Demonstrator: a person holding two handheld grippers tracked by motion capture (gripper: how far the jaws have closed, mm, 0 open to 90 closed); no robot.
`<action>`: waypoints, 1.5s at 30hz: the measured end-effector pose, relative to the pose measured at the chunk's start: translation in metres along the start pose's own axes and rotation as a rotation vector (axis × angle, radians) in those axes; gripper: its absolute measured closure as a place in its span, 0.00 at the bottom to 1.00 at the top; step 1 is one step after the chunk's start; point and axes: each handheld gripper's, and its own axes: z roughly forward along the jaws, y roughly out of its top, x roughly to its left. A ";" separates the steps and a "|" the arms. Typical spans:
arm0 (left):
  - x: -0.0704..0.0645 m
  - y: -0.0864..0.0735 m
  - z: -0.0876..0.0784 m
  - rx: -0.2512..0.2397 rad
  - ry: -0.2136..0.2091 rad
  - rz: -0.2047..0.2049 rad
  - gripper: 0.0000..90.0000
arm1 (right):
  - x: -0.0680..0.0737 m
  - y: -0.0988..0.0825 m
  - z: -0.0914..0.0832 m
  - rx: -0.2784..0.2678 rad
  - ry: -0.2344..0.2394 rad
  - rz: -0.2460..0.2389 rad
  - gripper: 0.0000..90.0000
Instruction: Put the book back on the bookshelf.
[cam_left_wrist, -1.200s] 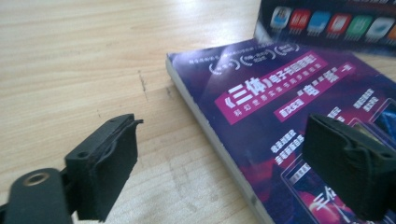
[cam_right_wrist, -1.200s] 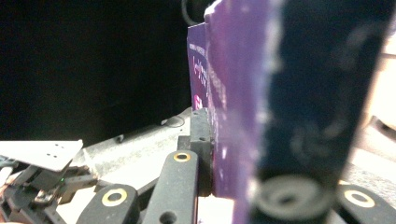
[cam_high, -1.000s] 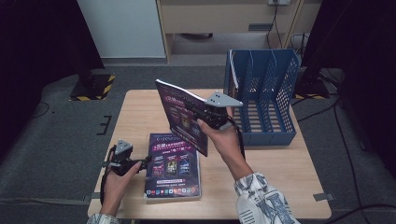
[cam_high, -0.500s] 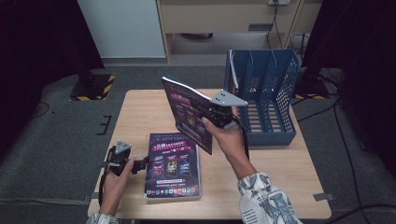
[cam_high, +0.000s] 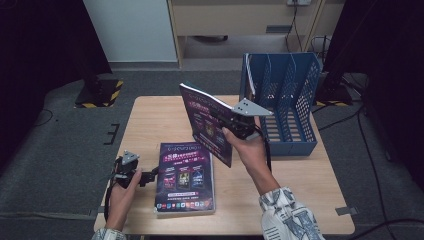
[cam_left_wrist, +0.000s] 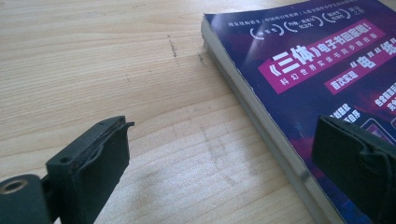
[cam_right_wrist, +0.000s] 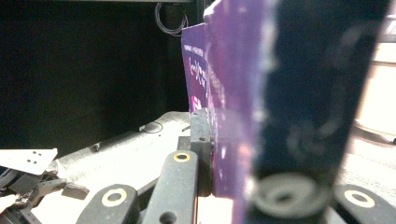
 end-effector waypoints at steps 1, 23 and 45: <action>0.000 0.000 0.000 0.002 0.000 0.001 0.04 | 0.000 0.000 -0.001 -0.001 0.000 0.004 0.93; 0.000 -0.001 0.001 0.015 0.011 0.009 0.04 | -0.004 -0.005 -0.016 0.014 -0.009 -0.007 0.93; -0.001 -0.002 0.002 0.025 0.013 0.015 0.04 | -0.015 -0.013 -0.043 0.007 -0.018 0.015 0.93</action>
